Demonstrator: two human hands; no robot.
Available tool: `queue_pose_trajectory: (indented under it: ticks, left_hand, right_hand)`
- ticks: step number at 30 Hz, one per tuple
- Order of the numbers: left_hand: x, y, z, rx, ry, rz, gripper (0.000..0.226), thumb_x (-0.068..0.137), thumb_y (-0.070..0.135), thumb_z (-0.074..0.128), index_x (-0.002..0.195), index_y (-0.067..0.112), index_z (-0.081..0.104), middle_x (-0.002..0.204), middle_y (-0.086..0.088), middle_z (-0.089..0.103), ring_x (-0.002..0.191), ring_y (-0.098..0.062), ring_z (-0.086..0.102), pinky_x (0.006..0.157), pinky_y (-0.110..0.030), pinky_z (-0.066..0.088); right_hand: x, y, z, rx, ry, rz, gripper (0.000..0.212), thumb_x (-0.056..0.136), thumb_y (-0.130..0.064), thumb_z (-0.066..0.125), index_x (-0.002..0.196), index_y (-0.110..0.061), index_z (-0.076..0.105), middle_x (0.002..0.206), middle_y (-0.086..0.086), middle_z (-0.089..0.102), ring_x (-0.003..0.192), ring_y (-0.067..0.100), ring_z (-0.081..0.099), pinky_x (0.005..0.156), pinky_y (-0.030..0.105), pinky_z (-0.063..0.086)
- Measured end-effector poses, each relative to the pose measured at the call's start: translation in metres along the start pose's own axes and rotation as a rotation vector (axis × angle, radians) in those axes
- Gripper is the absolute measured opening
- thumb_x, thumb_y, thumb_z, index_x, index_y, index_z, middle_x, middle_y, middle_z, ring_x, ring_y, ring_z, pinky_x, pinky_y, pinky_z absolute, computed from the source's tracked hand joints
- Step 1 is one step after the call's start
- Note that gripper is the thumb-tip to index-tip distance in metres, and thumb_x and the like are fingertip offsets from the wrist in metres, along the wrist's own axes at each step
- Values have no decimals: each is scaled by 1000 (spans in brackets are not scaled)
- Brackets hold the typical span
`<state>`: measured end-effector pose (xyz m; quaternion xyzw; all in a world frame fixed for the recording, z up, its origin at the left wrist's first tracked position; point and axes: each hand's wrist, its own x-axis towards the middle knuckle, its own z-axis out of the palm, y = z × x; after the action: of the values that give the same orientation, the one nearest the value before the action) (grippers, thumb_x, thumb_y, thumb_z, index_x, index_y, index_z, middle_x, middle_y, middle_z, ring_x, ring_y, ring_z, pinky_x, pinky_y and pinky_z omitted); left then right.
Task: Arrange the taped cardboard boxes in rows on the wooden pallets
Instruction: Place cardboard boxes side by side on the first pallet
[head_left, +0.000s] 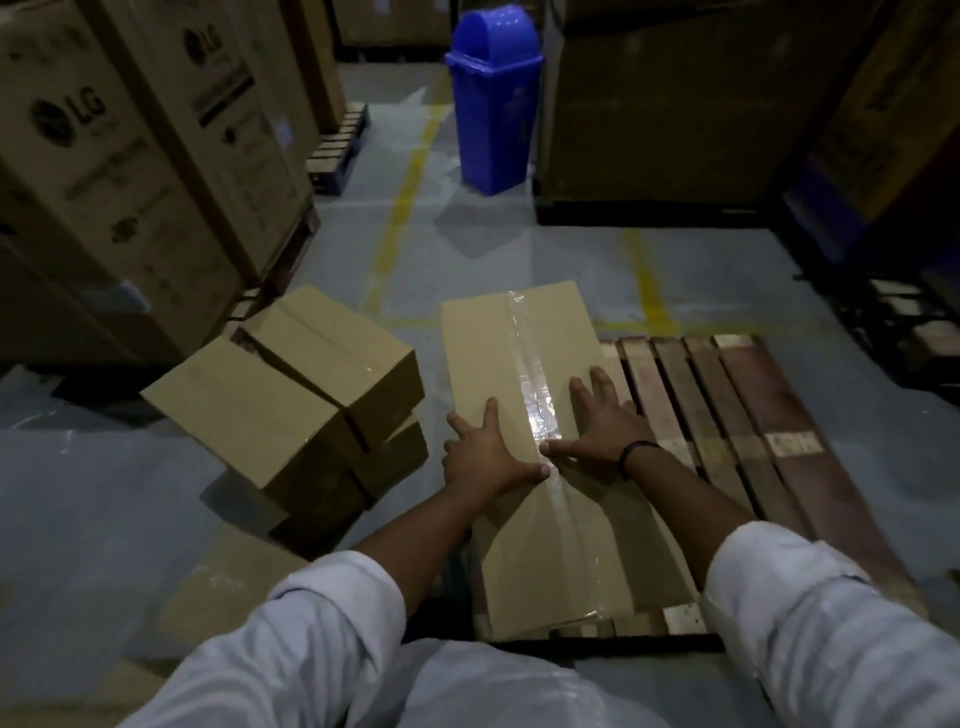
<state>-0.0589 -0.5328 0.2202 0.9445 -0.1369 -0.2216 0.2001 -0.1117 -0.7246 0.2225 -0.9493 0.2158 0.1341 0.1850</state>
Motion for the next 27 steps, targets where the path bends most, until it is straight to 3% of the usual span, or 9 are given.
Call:
queue_pose_trajectory:
  ticks: [6, 11, 15, 19, 27]
  left_hand:
    - [99, 6, -1, 16, -64, 10, 138, 58, 78, 82, 161, 39, -1, 166, -23, -5, 143, -52, 31, 110, -54, 40]
    - [192, -5, -23, -17, -112, 17, 138, 59, 74, 84, 162, 38, -2, 166, -21, -7, 143, -52, 30, 110, -55, 42]
    - [257, -11, -51, -23, -134, 29, 137, 59, 74, 84, 162, 38, 0, 166, -20, -8, 144, -52, 28, 111, -57, 41]
    - [314, -15, -69, -21, -160, 49, 135, 60, 71, 85, 161, 39, 1, 164, -19, -6, 143, -50, 29, 111, -58, 41]
    - [387, -11, -62, 5, -156, 60, 129, 62, 75, 80, 160, 41, 4, 165, -17, -11, 145, -50, 27, 115, -55, 37]
  right_hand:
    - [85, 3, -6, 22, -47, 61, 131, 60, -89, 68, 161, -39, 2, 168, -11, -19, 148, 48, 22, 116, 55, 31]
    - [180, -16, -8, -4, -90, 119, 141, 44, -98, 56, 160, -41, -1, 166, -14, -21, 147, 45, 26, 116, 54, 31]
    - [239, -42, -20, 28, -119, 141, 137, 52, -93, 65, 160, -43, -4, 165, -17, -22, 147, 46, 25, 116, 54, 32]
    - [291, -57, -30, 22, -109, 178, 139, 50, -95, 63, 160, -40, -3, 166, -14, -21, 150, 42, 23, 117, 54, 30]
    - [348, -60, -25, 54, -74, 233, 130, 62, -86, 70, 162, -36, 3, 168, -12, -15, 147, 44, 27, 115, 53, 34]
